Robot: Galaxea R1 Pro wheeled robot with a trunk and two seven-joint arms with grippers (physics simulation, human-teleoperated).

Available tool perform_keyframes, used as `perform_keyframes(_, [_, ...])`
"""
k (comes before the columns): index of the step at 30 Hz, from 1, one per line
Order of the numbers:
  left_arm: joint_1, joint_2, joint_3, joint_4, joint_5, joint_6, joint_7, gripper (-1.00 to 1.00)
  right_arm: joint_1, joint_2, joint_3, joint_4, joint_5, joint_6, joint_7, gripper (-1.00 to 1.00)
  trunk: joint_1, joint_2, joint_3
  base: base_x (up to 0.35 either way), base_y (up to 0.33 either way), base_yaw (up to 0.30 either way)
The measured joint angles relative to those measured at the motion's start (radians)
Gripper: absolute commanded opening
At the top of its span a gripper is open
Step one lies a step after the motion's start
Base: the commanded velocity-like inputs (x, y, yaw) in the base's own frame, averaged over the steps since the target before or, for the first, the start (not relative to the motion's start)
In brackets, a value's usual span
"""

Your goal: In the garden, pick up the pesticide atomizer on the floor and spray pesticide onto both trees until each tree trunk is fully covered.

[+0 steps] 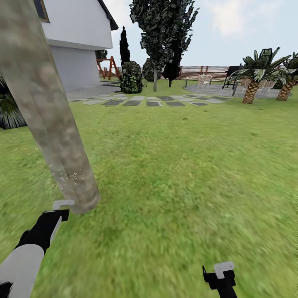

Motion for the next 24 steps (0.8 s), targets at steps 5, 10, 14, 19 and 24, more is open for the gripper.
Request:
perform_keyframes(5, [0.0, 0.0, 0.002, -0.013, 0.004, -0.001, -0.002, -1.0, 0.0, -0.004, -0.001, -0.001, -0.001, 0.001, 0.0, 1.0, 0.0, 0.0, 0.0, 0.143, -0.252, 0.0])
perform_keyframes(10, [0.013, 0.008, -0.001, 0.019, 0.003, -0.001, -0.002, -1.0, 0.0, -0.003, 0.0, -0.001, -0.001, 0.001, 0.0, 1.0, 0.0, 0.0, 0.0, 0.114, -0.256, 0.004])
perform_keyframes(14, [0.022, 0.004, 0.001, 0.035, 0.015, -0.002, 0.0, -1.0, 0.0, -0.002, 0.0, 0.0, 0.0, 0.0, 0.001, 1.0, 0.0, 0.0, 0.0, 0.129, -0.257, 0.199])
perform_keyframes(19, [0.024, 0.014, 0.073, 0.03, 0.036, -0.003, 0.001, -1.0, 0.0, -0.002, 0.0, 0.0, 0.001, 0.0, 0.002, 1.0, 0.0, 0.0, 0.0, 0.153, -0.256, 0.273])
perform_keyframes(24, [0.027, 0.04, 0.094, 0.029, 0.035, -0.004, 0.001, -1.0, 0.0, -0.002, 0.0, 0.0, 0.002, 0.0, 0.002, 1.0, 0.0, 0.0, 0.0, 0.17, -0.248, 0.276])
